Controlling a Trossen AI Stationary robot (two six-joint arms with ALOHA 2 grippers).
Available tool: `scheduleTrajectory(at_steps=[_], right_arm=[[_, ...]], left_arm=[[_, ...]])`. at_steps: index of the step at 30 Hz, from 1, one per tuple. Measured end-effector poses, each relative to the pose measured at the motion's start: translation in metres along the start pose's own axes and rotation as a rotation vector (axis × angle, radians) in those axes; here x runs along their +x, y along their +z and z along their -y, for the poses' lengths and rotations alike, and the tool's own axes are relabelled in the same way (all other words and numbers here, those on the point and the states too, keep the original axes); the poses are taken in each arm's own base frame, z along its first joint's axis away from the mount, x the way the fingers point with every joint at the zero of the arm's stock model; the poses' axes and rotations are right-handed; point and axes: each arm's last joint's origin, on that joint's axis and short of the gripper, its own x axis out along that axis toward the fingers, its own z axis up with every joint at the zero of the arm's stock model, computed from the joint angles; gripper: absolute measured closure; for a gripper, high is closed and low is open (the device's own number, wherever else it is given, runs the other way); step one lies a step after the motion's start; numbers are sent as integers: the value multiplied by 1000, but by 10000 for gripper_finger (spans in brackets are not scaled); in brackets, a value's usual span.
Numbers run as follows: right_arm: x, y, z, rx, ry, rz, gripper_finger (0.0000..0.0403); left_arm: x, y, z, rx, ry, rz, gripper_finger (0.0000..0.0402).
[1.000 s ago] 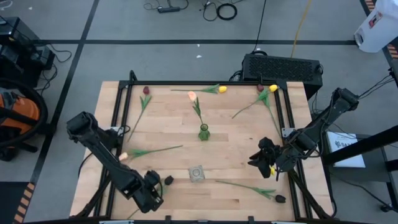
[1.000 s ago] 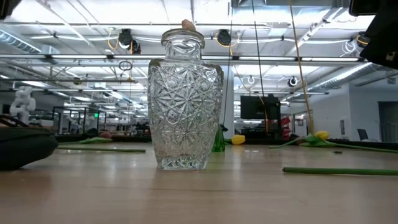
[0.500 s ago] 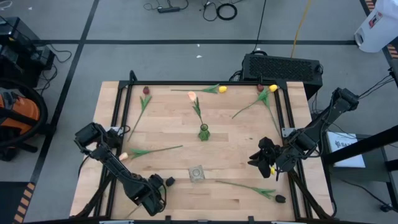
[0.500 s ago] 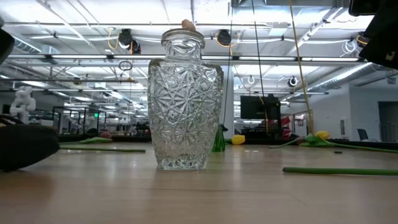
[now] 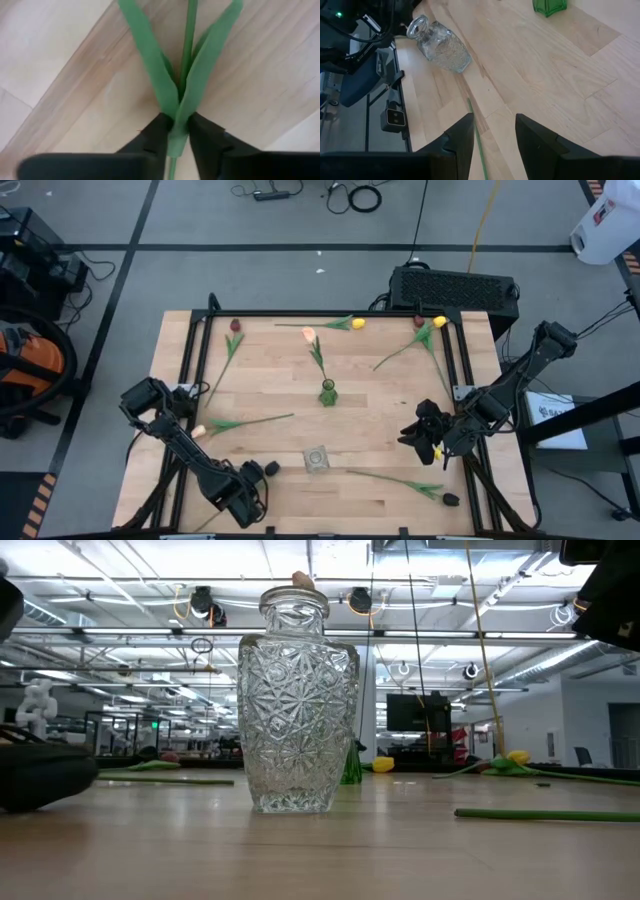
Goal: Sort flowers into vase by color
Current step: Put the left black flower into the transparent vase
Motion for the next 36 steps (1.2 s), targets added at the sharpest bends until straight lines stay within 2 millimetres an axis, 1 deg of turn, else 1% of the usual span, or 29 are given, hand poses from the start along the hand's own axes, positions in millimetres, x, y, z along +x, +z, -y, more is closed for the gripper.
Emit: scheduleTrajectory(at_steps=[2,4,8,10,12,13,16,19,23,26,30,33,36], right_arm=[[0,0,0,0,0,0,267],[0,0,0,0,0,0,267],[0,0,0,0,0,0,267],[0,0,0,0,0,0,267],[0,0,0,0,0,0,267],[0,0,0,0,0,0,267],[0,0,0,0,0,0,267],[0,0,0,0,0,-1,267],[0,0,0,0,1,-3,267],[0,0,0,1,2,-4,267],[0,0,0,10,1,-4,267],[0,0,0,25,0,-2,267],[0,0,0,44,0,0,267]], left_arm=[[0,0,0,0,1,5,373],[0,0,0,0,5,8,390],[0,0,-2,-7,17,11,389],[-5,1,-3,-9,11,23,392],[-10,2,-6,-18,8,72,395],[-14,4,-10,-30,32,135,396],[-32,10,-22,-78,67,243,398],[-51,13,-35,-89,103,283,398],[-76,27,-48,-122,91,404,399],[-94,36,-57,-151,39,508,399],[-122,48,-68,-169,-46,701,399],[-146,53,-74,-133,-106,815,399],[-175,59,-79,-80,-121,935,400]])
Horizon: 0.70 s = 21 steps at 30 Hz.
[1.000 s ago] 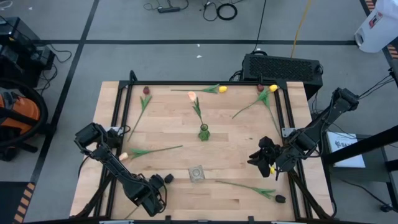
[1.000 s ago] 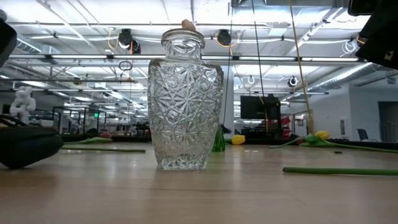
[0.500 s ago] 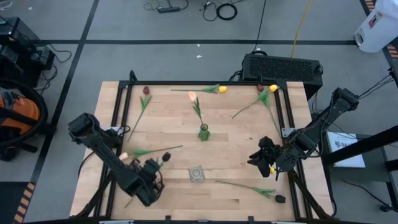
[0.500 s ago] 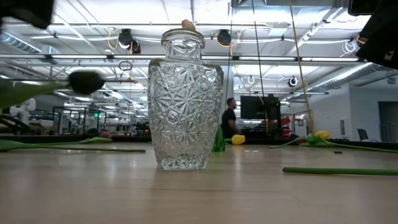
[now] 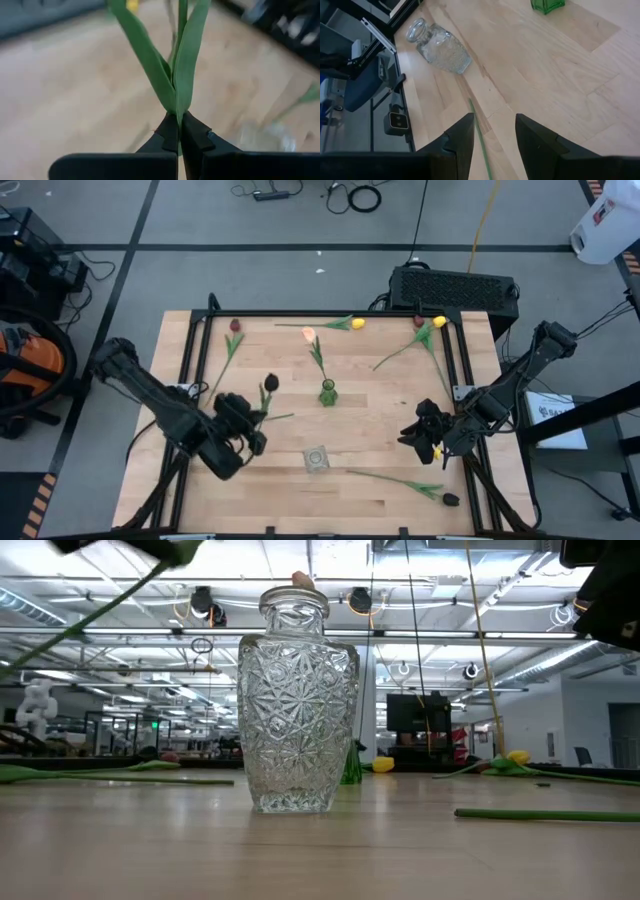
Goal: Sort flowers into vase by color
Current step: Put the left black flower into the transparent vase
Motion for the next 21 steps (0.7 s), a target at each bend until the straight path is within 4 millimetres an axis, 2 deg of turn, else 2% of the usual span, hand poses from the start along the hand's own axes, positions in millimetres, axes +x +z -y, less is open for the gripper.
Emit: scheduleTrajectory(at_steps=[5,11,16,21], right_arm=[[0,0,0,17,-1,3,267],[0,2,1,20,-16,54,267],[0,2,1,31,-17,55,267],[0,2,1,38,-17,54,267]], left_arm=[[-26,44,11,85,-57,205,400],[-42,79,48,233,-186,399,400],[-48,93,65,265,-231,517,400],[-38,84,80,276,-229,524,400]])
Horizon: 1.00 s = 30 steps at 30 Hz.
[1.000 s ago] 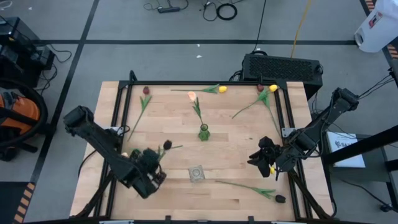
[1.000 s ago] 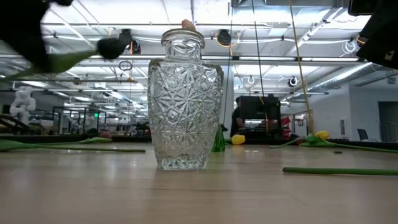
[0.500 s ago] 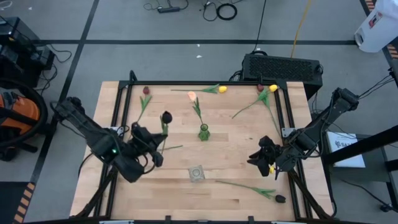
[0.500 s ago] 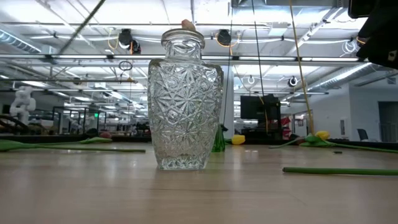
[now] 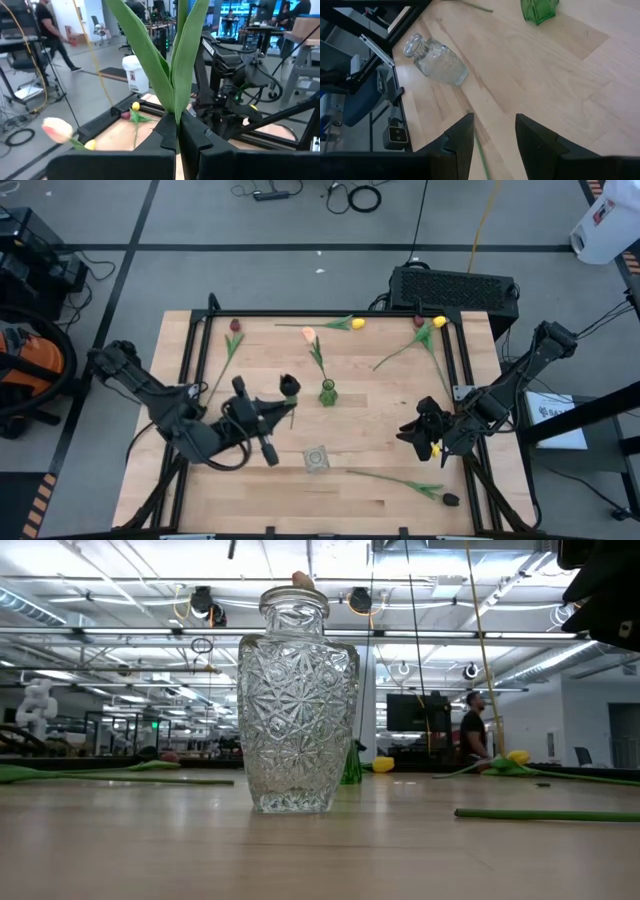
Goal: Sort flowers into vase by color
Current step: Put the left black flower into the transparent vase
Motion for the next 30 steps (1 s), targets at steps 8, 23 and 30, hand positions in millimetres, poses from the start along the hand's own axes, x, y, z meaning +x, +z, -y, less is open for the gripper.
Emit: scheduleTrajectory(at_steps=[8,23,30], right_arm=[[0,0,0,-9,1,-6,267],[0,-1,0,-28,3,-12,267],[0,-1,0,-32,4,-15,267]], left_arm=[[20,-29,38,-34,-8,15,400],[20,-46,61,-67,-42,29,402],[26,-64,71,-43,-21,7,401]])
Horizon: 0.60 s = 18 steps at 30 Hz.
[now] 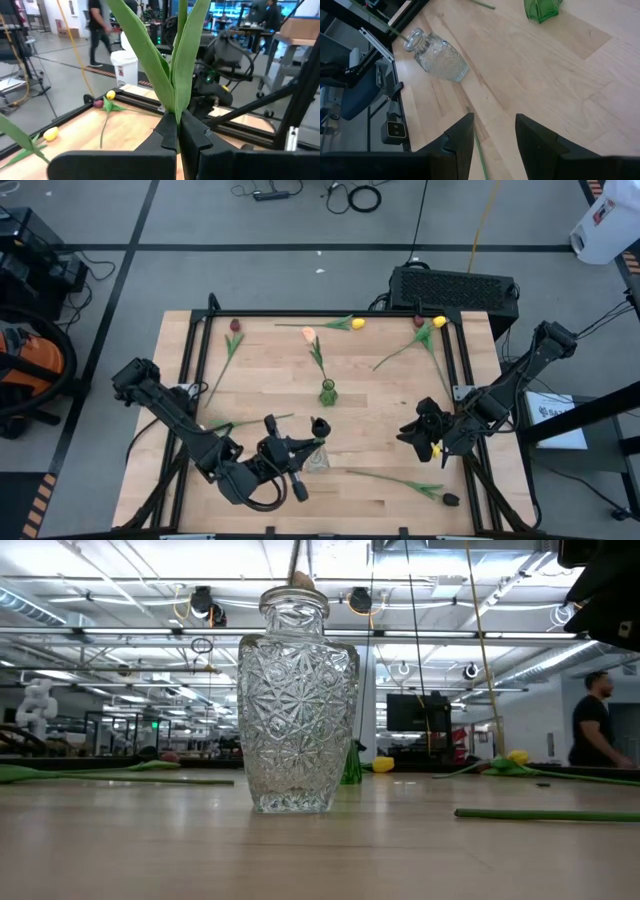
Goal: Sort flowers into vase by color
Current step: Put the left black flower into the transparent vase
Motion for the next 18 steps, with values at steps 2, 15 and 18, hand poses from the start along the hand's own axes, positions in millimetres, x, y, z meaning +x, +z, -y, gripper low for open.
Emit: scheduleTrajectory(at_steps=[2,15,18], right_arm=[[0,0,0,0,0,0,267],[0,0,-1,-3,7,2,267],[0,0,-1,-3,6,2,267]], left_arm=[[1,-2,0,4,25,3,401],[4,-65,4,-48,93,-47,401],[-3,-82,0,-77,113,-51,401]])
